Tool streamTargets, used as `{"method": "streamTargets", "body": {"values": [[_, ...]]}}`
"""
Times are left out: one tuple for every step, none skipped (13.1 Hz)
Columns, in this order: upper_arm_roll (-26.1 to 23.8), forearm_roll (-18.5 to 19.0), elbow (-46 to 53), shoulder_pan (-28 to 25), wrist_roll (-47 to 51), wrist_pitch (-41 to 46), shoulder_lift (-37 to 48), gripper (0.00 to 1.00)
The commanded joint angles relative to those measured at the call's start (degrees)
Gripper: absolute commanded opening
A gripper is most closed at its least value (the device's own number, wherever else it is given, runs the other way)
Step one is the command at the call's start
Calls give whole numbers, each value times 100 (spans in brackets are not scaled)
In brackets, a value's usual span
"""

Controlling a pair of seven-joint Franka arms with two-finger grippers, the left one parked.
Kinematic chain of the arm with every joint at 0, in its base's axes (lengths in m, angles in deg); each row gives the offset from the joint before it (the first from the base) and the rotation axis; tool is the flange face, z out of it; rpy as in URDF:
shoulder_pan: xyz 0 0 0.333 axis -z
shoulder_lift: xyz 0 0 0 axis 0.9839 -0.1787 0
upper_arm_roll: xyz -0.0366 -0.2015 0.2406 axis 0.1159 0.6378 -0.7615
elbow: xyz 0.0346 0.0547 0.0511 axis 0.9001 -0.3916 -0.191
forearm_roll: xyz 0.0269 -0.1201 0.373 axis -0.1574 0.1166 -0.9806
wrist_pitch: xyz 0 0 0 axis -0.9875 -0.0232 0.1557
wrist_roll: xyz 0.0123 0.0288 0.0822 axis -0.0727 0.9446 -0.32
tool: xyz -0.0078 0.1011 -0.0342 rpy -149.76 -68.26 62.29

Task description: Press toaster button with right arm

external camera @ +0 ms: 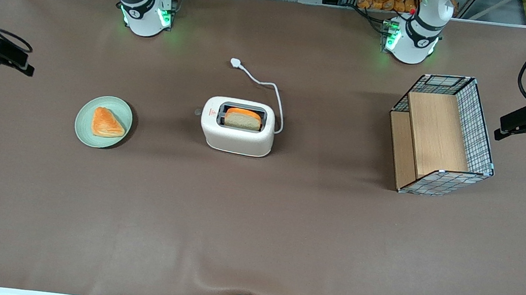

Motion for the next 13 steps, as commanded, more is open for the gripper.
{"method": "streamTargets", "body": {"values": [[-344,113,-85,357,110,215,327,100],[-353,113,-76,402,110,285,336,100],[-362,113,-50,411,119,356,362,100],[-380,122,-23,411,136,400,362,100],[-388,130,-14,411,249,418,371,100],[-380,131,-6,420,294,540,380,100],[-380,131,29,455,286,663,371,100],[-380,139,64,455,294,664,363,100],[-380,209,65,455,294,673,354,100],[-388,366,65,446,286,673,354,100],[-389,464,65,411,294,647,328,100],[-389,552,56,376,312,603,310,100],[-389,570,47,350,530,585,292,100]]}}
